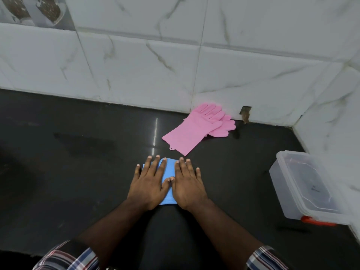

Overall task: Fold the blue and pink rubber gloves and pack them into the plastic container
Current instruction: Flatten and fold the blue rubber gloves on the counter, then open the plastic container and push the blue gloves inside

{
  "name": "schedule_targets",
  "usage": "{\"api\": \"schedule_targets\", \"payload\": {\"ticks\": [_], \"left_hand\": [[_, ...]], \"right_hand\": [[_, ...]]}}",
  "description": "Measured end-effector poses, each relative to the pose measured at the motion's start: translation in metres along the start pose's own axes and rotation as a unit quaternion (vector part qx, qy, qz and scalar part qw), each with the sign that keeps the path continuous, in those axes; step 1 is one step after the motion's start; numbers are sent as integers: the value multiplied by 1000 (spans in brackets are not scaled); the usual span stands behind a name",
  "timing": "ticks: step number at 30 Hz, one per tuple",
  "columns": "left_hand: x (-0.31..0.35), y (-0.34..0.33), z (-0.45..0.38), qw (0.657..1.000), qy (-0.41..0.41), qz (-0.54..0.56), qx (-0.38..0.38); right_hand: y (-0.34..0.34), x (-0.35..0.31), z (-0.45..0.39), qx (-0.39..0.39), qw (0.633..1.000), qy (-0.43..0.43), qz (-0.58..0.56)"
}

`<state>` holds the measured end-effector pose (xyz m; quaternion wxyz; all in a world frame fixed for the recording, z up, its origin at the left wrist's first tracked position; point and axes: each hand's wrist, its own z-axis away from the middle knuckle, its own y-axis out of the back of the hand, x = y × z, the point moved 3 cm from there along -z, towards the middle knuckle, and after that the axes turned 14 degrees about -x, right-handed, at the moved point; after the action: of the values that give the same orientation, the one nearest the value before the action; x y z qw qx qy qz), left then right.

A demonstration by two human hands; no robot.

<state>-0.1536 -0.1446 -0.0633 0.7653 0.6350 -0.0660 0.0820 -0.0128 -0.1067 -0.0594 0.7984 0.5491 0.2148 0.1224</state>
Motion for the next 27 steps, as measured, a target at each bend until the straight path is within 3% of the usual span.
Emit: {"api": "schedule_targets", "payload": {"ticks": [4,10,16,27], "left_hand": [[4,15,-2,999,10,-23,-40],[49,44,-11,997,-21,-65,29],[135,40,-19,996,-75,52,-15],[282,32,-29,956,-176,217,-91]], "right_hand": [[14,0,4,-9,999,-1,-34],[43,26,21,29,999,-16,-36],[74,78,61,40,996,-55,-58],[127,203,138,119,966,-180,-144]]}}
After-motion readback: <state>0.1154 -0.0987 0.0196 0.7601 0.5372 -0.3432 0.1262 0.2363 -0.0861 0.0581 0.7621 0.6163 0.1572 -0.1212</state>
